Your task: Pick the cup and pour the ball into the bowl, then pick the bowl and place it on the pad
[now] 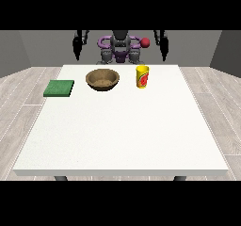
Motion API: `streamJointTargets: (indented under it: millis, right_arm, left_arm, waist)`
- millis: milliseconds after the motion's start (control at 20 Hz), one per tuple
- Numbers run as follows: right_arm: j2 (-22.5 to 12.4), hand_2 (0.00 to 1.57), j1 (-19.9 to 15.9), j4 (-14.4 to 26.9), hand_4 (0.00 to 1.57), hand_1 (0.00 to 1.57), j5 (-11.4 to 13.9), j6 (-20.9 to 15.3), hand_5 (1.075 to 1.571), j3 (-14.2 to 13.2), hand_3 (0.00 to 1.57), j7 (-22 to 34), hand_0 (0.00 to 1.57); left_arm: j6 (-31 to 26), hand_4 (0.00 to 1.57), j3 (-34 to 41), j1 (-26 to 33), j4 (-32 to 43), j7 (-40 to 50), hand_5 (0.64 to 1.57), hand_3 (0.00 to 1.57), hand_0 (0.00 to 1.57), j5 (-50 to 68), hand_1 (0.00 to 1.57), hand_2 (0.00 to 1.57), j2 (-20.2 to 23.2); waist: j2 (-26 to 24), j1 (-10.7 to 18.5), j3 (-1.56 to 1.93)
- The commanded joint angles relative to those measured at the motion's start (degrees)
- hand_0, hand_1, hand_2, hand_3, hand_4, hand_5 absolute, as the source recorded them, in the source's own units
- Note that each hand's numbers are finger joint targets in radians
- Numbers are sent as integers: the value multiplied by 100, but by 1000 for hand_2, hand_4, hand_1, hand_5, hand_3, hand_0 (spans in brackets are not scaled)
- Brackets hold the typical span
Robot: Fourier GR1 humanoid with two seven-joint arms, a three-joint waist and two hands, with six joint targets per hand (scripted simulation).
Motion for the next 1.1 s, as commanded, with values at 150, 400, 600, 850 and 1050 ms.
streamJointTargets:
  millis: [150,400,600,850,1050]
  right_arm:
    - [-195,0,-149,-521,583,0,-49,47,1570,-30,0,432,0]
    - [238,0,1086,-849,520,0,-832,164,1570,1,0,1245,0]
    - [52,0,1546,-1690,522,0,-1089,253,1570,-59,0,1729,0]
    - [184,0,1845,-2532,504,0,-1018,130,1570,87,0,1686,0]
    - [139,0,1776,-2514,454,0,-1170,550,1571,92,0,1128,0]
  left_arm:
    - [-47,0,54,-70,-523,414,1562,0,0,46,0,0,218]
    - [25,0,-298,711,-1233,1652,1563,0,0,842,0,0,-505]
    - [364,0,-573,1173,-1895,1902,1553,0,0,568,0,0,-598]
    - [620,0,-1177,1363,-2822,2000,1551,0,0,166,0,0,-664]
    - [1121,0,-1221,864,-1952,781,1541,0,0,6,0,0,-670]
  waist:
    - [-1381,22,19]
    - [-2782,-14,13]
    - [-2730,-46,5]
    - [-2198,53,6]
    - [-1250,-333,4]
